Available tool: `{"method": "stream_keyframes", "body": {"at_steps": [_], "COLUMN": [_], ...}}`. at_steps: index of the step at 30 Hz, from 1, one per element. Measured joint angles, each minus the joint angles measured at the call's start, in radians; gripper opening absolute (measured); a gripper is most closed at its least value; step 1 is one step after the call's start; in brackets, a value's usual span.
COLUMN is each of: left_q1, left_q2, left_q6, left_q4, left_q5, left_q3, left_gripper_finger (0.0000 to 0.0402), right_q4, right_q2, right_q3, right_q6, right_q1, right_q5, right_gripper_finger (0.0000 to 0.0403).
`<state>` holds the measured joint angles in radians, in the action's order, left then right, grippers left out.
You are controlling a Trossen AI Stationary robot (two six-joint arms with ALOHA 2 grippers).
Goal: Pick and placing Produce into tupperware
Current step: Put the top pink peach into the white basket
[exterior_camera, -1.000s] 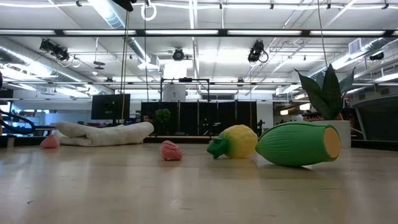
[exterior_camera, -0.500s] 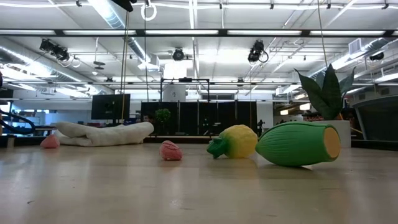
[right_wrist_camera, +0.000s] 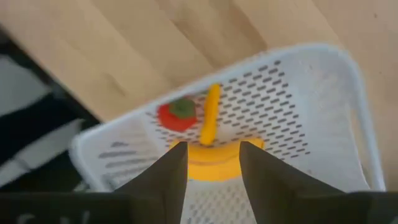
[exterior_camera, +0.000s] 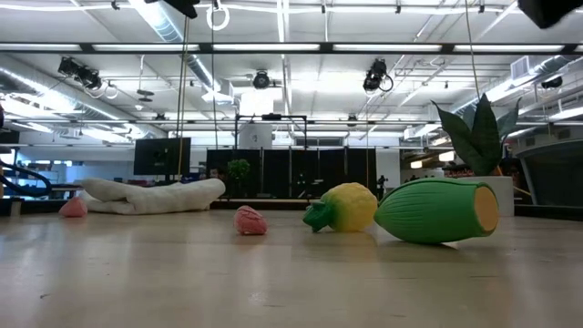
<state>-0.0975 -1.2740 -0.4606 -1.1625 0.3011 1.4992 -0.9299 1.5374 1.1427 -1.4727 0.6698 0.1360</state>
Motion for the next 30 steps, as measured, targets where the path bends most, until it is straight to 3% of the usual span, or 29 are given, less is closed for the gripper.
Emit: {"method": "stream_keyframes", "body": {"at_steps": [7,14,16,22,27,30], "left_q1": [-0.033,-0.058,-0.058,-0.057,-0.038,-0.016], "left_q2": [-0.11,-0.229,-0.245,-0.177,-0.064,0.022], "left_q6": [-0.026,-0.208,-0.293,-0.496,-0.652,-0.739], "left_q4": [-0.033,-0.383,-0.406,-0.366,-0.361,-0.264], "left_q5": [-0.074,-0.076,-0.077,-0.102,-0.18,-0.249], "left_q3": [-0.001,-0.001,-0.011,-0.157,-0.392,-0.545], "left_gripper_finger": [0.0163,0.0163,0.0163,0.0163,0.0163,0.0163], "right_q4": [0.01,0.003,0.003,0.004,0.004,0.004], "right_q2": [-0.168,-0.296,-0.318,-0.349,-0.34,-0.329], "right_q3": [0.0,0.0,0.0,0.0,0.0,0.0], "right_q6": [0.007,0.011,0.036,0.145,0.214,0.242], "right_q1": [-0.082,-0.13,-0.145,-0.203,-0.23,-0.24], "right_q5": [-0.029,-0.352,-0.432,-0.487,-0.488,-0.487], "right_gripper_finger": [0.0153,0.0151,0.0151,0.0151,0.0151,0.0151]}}
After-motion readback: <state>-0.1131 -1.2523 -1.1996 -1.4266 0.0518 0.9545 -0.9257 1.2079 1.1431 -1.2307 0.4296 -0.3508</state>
